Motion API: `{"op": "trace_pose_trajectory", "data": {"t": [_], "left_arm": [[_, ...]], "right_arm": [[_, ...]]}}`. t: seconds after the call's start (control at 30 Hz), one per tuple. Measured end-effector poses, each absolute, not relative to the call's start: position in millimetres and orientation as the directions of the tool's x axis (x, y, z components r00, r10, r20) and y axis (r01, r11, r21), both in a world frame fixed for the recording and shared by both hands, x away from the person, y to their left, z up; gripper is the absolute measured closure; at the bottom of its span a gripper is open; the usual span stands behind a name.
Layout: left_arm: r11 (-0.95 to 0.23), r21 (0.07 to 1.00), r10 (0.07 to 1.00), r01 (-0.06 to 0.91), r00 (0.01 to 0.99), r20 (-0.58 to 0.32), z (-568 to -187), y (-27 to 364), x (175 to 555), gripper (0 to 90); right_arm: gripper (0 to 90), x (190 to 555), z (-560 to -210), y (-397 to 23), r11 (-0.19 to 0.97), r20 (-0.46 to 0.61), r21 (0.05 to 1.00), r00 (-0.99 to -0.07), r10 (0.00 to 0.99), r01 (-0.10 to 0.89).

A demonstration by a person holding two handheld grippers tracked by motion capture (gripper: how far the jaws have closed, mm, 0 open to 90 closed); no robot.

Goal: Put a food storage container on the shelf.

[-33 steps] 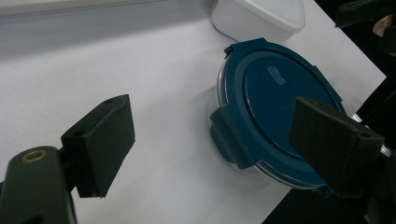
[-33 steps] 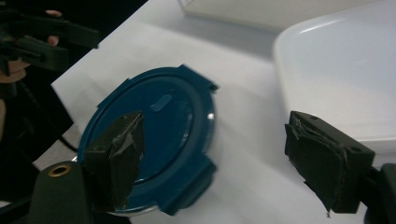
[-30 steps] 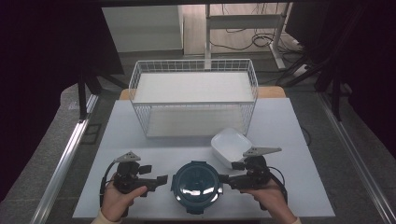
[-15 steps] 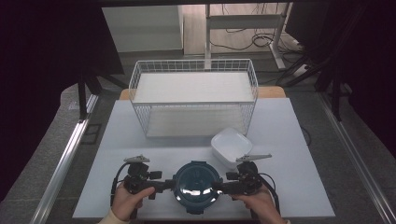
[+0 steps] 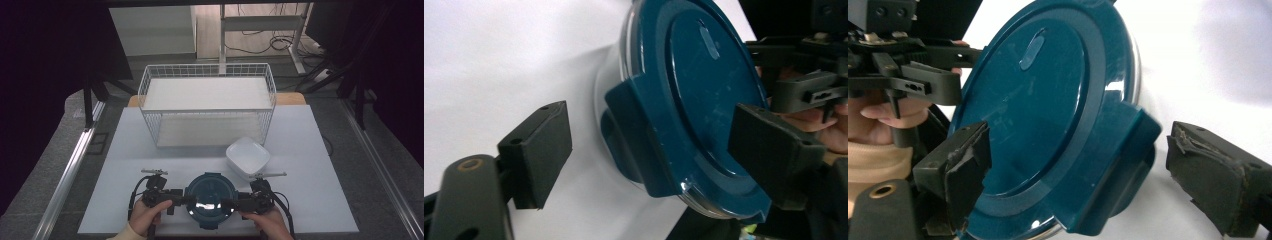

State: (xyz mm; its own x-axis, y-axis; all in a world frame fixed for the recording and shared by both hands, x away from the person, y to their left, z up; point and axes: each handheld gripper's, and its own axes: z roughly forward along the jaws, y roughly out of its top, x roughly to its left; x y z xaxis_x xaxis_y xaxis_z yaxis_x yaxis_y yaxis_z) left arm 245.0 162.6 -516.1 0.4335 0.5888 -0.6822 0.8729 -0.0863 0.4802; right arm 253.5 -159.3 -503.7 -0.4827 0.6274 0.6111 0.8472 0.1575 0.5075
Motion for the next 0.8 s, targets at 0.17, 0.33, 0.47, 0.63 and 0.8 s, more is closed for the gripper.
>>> {"op": "trace_pose_trajectory", "data": {"t": [0.17,0.33,0.47,0.63,0.8], "left_arm": [[-0.071,0.453,0.562,0.889,0.411,-0.718,-520.3,160.8,244.0,21.0],[-0.075,0.437,0.544,0.897,0.404,-0.736,-520.4,159.3,243.4,27.9],[-0.06,0.426,0.559,0.903,0.384,-0.735,-519.8,158.2,243.2,31.1],[-0.025,0.394,0.558,0.919,0.34,-0.757,-519.5,159.7,243.3,33.9],[0.002,0.393,0.548,0.92,0.328,-0.77,-516.6,161.9,241.8,38.8]], "right_arm": [[16.9,250.1,-509.0,-156.8,0.143,0.647,0.48,-0.459,0.609,0.866],[22.5,249.3,-509.6,-157.1,0.119,0.661,0.463,-0.432,0.613,0.878],[25.7,250.5,-509.7,-159.1,0.102,0.674,0.451,-0.413,0.613,0.887],[29.6,253.1,-509.9,-161.7,0.071,0.696,0.429,-0.38,0.609,0.901],[33.0,253.6,-508.9,-164.6,0.046,0.715,0.412,-0.354,0.603,0.91]]}}
